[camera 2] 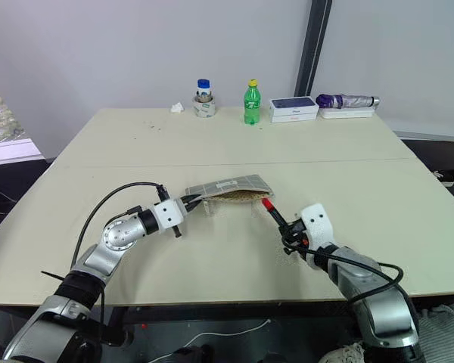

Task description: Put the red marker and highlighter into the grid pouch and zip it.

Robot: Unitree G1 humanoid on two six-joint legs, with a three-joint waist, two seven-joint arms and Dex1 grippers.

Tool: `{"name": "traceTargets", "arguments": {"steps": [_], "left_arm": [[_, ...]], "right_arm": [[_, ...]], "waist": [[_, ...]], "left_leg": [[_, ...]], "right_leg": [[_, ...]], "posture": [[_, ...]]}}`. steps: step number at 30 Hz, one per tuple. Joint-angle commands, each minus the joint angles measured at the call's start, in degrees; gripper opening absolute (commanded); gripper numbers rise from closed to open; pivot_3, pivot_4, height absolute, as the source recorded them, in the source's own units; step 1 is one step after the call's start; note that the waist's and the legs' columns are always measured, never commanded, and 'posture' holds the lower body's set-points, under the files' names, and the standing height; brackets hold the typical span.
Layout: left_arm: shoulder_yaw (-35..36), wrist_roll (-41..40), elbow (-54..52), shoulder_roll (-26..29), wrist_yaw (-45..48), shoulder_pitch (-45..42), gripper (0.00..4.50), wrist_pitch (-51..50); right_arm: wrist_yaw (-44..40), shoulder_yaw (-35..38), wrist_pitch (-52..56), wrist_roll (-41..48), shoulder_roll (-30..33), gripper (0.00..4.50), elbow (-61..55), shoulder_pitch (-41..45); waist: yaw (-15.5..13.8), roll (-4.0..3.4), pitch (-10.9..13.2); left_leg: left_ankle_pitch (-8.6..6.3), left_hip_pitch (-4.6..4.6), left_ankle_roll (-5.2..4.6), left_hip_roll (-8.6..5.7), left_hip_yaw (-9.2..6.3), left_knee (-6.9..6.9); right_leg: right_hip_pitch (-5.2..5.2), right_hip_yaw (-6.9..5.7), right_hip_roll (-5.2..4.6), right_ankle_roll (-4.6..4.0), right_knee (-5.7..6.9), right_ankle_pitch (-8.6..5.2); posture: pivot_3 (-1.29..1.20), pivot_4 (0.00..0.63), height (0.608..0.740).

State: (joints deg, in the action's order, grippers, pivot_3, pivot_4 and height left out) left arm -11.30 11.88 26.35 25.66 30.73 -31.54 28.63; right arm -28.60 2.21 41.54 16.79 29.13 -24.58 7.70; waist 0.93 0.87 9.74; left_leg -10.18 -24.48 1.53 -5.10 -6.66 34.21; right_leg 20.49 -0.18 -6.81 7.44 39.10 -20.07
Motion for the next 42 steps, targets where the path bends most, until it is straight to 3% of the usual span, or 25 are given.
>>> {"name": "traceTargets", "arguments": {"steps": [1, 10, 16, 23, 27, 35, 42], "left_arm": [[-0.22, 0.62, -0.74, 0.09, -0.56, -1.46, 0.00, 1.42], [-1.48, 1.45, -3.47, 0.58, 0.55, -0.55, 0.00, 1.44], [-2.43, 2.49, -4.46, 0.10, 0.71, -0.41, 0.00, 1.88], [-4.25, 4.25, -3.57, 0.38, 1.28, -2.06, 0.00, 3.08], [-4.54, 4.05, -2.35, 0.37, 2.19, -3.26, 0.00, 3.97], [-4.46, 3.48, -0.62, 0.67, 2.35, -4.95, 0.00, 5.78], [-4.28, 4.44, -0.46, 1.11, 2.11, -5.34, 0.00, 4.43]], "right_arm": [[-2.22, -3.64, -2.55, -0.93, 1.02, 0.40, -1.69, 1.94], [-0.98, -4.61, -4.53, -2.12, -0.57, 0.40, 1.86, 5.45], [-2.71, -9.47, -8.38, -7.18, 1.12, 0.40, 7.27, 9.48], [-7.96, -18.77, -23.53, -18.89, 5.22, 0.40, 17.12, 19.47], [-11.48, -26.55, -38.49, -29.34, 7.71, 0.40, 24.46, 27.26], [-7.62, -28.33, -54.57, -36.95, 4.89, 0.40, 36.46, 31.79], [-9.89, -22.62, -57.32, -32.31, 6.23, 3.92, 38.43, 29.98]], "waist": [[-0.02, 0.00, 0.00], [-0.04, 0.01, 0.01], [-0.05, 0.01, 0.01], [0.12, 0.01, 0.01], [0.20, 0.00, 0.01], [0.17, 0.01, 0.01], [0.14, 0.00, 0.02]], "left_leg": [[0.00, 0.00, 0.00, 0.00, 0.00, 0.00], [0.00, -0.01, 0.00, 0.00, -0.01, 0.02], [0.00, -0.01, 0.01, -0.01, -0.01, 0.02], [0.01, -0.01, 0.01, 0.00, 0.01, 0.00], [0.01, -0.01, 0.02, 0.00, 0.01, 0.01], [0.11, -0.02, 0.19, -0.01, 0.02, 0.01], [0.10, -0.02, 0.17, -0.01, 0.02, 0.02]], "right_leg": [[0.00, 0.00, 0.00, 0.00, 0.00, 0.00], [0.00, 0.00, 0.00, 0.00, 0.01, 0.00], [0.00, 0.00, 0.00, 0.00, 0.01, 0.00], [0.03, 0.00, 0.00, 0.00, 0.01, 0.00], [0.04, 0.00, 0.00, 0.00, 0.01, 0.00], [0.03, 0.00, 0.00, 0.00, -0.02, 0.00], [0.02, 0.00, 0.00, 0.00, 0.00, 0.00]], "posture": [[0.00, 0.150, 0.740], [0.00, 0.150, 0.740], [0.00, 0.150, 0.740], [0.00, 0.150, 0.740], [0.00, 0.150, 0.740], [0.00, 0.150, 0.740], [0.00, 0.150, 0.740]]}}
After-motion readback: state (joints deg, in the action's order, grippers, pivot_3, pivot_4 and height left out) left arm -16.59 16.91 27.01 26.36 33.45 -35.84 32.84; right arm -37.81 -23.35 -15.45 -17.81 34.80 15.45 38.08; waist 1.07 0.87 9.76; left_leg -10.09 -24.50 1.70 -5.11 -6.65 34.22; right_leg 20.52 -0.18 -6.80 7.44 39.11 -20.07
